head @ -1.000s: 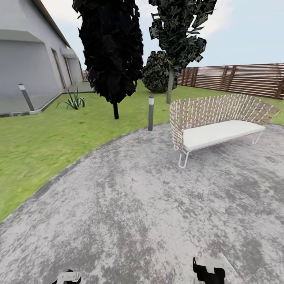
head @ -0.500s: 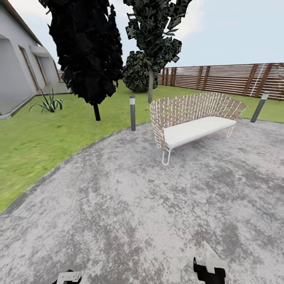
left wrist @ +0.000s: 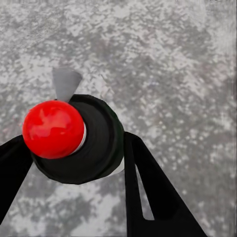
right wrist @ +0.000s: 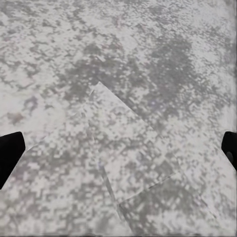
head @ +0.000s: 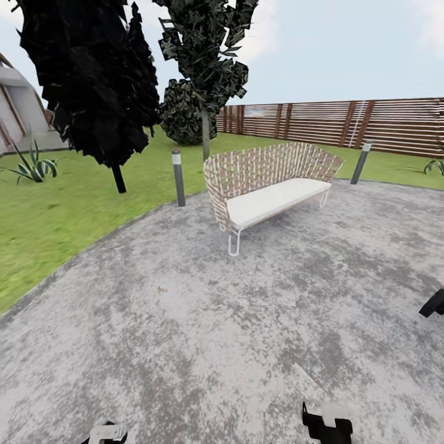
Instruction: Pick up the pesticide atomizer in the garden and spray insectifuge to fully cover both potted plants in the garden.
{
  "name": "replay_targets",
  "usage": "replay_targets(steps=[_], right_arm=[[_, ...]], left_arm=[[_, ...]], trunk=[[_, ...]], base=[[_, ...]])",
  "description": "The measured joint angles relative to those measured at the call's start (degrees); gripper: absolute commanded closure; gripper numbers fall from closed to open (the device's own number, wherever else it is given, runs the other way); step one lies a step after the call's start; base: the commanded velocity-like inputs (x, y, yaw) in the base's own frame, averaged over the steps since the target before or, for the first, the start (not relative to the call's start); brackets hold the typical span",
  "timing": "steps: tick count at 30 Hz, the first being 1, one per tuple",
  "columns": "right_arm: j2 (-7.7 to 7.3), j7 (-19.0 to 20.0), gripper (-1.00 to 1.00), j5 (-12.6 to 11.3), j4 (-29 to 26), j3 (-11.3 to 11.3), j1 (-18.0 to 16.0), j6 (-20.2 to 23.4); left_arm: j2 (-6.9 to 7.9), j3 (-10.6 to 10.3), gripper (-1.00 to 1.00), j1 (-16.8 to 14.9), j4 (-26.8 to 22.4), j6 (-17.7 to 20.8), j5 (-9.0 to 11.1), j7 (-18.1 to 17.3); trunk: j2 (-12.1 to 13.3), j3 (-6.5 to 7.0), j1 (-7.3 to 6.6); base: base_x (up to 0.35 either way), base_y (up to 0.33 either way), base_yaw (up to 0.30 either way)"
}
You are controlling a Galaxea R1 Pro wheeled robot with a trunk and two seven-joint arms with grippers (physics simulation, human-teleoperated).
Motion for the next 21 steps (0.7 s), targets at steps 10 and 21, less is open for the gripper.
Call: replay_targets(steps=[10, 21], right_arm=[[0.01, 0.07, -1.0, 0.0, 0.0, 0.05, 0.0, 0.08], [0.01, 0.1, -1.0, 0.0, 0.0, 0.05, 0.0, 0.17]], left_arm=[[0.0, 0.0, 1.0, 0.0, 0.0, -0.07, 0.06, 0.08], [0.0, -0.01, 1.0, 0.0, 0.06, -0.08, 0.08, 0.03]], trunk=[[0.0, -0.01, -0.03], [0.0, -0.23, -0.03]], base=[[0.297, 0.0, -0.3], [0.336, 0.108, -0.3]])
